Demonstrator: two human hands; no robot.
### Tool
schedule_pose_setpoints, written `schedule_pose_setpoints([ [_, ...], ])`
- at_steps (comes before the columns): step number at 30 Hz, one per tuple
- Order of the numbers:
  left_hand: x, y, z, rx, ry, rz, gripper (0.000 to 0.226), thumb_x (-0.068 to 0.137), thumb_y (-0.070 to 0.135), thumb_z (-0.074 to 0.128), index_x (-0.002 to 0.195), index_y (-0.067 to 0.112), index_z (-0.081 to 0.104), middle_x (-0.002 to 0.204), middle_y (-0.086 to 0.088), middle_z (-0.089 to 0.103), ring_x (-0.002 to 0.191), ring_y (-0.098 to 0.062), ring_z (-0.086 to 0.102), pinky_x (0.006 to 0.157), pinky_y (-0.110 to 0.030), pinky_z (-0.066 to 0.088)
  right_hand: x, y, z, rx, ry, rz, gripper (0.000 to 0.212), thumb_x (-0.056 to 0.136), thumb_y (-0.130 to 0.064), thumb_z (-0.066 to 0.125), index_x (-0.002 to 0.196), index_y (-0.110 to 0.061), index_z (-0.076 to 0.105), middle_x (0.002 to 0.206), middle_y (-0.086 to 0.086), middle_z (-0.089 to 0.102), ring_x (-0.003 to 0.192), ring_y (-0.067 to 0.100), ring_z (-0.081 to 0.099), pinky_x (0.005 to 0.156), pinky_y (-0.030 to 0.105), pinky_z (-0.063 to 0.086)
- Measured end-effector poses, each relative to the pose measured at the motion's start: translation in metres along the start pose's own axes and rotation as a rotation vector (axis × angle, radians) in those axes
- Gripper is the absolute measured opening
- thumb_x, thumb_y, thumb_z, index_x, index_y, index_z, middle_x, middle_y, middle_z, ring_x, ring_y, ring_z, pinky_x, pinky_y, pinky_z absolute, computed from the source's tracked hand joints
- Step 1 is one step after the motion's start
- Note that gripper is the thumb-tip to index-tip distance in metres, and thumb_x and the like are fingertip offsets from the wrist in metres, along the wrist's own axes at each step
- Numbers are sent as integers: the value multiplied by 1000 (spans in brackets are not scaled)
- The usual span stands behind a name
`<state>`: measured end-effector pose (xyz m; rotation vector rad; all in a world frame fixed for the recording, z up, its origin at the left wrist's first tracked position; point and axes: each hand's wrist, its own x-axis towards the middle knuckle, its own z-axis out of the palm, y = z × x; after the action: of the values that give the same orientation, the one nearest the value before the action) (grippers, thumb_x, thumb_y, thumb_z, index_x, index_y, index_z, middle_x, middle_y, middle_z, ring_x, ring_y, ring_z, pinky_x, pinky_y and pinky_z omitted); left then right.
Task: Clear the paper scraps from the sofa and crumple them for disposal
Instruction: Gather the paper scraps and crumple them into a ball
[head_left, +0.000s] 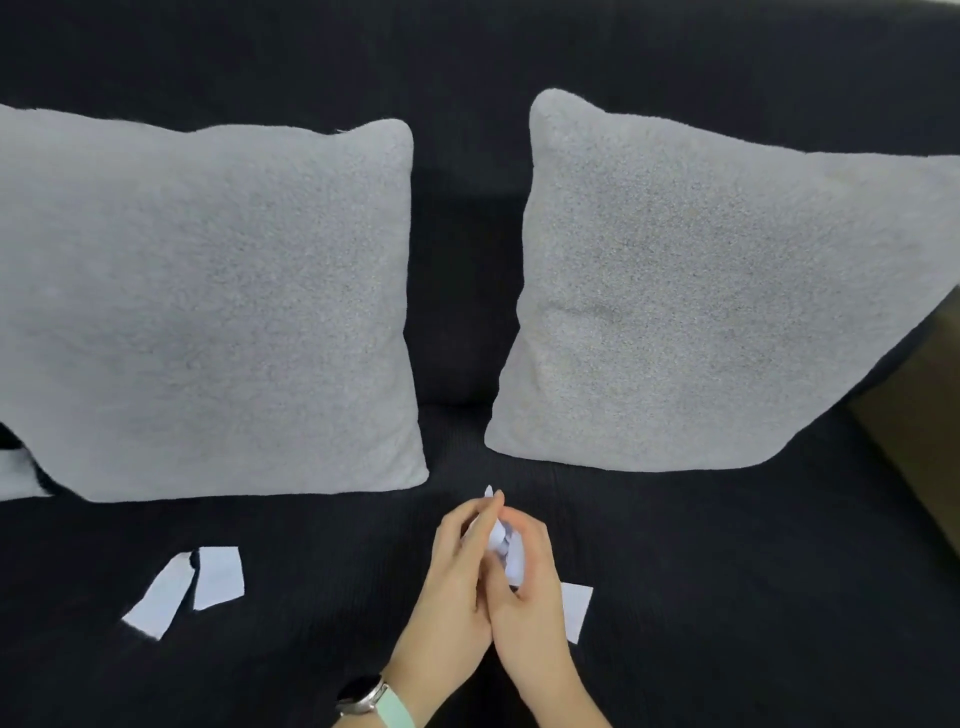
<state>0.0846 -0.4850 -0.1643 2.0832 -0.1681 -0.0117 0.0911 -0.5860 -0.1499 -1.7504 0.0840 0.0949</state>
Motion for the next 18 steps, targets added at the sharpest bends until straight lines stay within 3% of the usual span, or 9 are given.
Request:
schedule_pose_setpoints([
  [7, -30, -17, -43, 57, -1, -75, 77, 91, -1, 58, 152, 32, 25, 145, 14, 30, 132, 5, 38, 102, -7, 37, -20, -7, 42, -98, -88, -27, 44, 92, 2, 58, 123, -30, 57, 120, -9, 58, 114, 1, 58, 89, 12, 50],
  [12, -37, -6, -22, -4, -70, -71, 74, 93, -1, 53, 153, 33, 25, 147, 19, 27, 135, 7, 33, 108, -9, 32, -35, 6, 16, -168, -57, -30, 48, 92, 7, 56, 124, -28, 58, 126, -10, 58, 121, 8, 56, 97, 19, 49],
  [18, -32, 0, 13, -48, -136, -48, 71, 94, 7, 55, 150, 40, 26, 144, 27, 27, 133, 14, 30, 108, -10, 34, -44, 20, -18, -273, 54, -8, 47, 91, 5, 57, 117, -35, 61, 122, -13, 62, 115, 6, 60, 88, 14, 51],
])
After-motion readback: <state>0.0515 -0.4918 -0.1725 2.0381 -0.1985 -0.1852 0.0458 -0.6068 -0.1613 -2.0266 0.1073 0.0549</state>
